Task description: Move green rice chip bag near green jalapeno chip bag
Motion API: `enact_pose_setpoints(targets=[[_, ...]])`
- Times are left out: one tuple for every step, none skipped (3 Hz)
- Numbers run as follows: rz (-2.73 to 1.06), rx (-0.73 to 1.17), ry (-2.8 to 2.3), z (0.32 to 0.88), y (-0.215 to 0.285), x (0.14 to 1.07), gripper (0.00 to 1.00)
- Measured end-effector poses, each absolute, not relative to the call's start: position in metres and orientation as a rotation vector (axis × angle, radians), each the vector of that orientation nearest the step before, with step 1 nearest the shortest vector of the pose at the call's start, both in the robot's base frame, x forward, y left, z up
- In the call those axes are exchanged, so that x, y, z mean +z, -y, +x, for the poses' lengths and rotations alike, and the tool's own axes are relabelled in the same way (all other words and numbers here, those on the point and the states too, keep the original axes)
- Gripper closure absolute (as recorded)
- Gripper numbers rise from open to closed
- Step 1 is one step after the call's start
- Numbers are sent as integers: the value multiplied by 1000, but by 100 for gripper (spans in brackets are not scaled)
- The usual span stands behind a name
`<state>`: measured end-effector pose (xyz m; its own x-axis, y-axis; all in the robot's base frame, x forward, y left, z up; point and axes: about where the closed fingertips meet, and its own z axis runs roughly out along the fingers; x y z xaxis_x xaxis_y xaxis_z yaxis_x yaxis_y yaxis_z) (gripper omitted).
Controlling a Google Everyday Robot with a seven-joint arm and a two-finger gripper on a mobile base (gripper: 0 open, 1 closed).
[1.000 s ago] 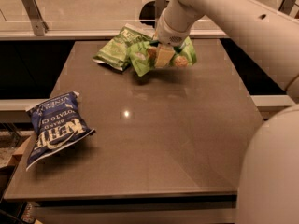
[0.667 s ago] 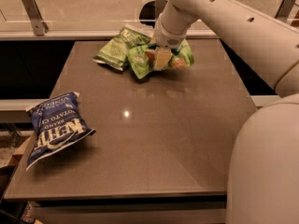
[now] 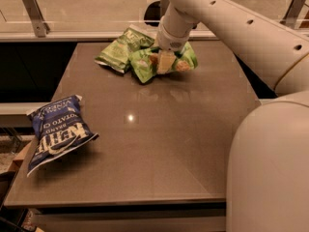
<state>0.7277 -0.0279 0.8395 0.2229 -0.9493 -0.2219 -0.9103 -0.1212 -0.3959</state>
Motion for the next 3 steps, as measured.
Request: enact_pose_setpoints(targets=[[-2061,-113,-1712,728,27,837,84],[-2063,-112,-1712,728,26,836,61],[-2063,-112,-1712,728,26,836,37]])
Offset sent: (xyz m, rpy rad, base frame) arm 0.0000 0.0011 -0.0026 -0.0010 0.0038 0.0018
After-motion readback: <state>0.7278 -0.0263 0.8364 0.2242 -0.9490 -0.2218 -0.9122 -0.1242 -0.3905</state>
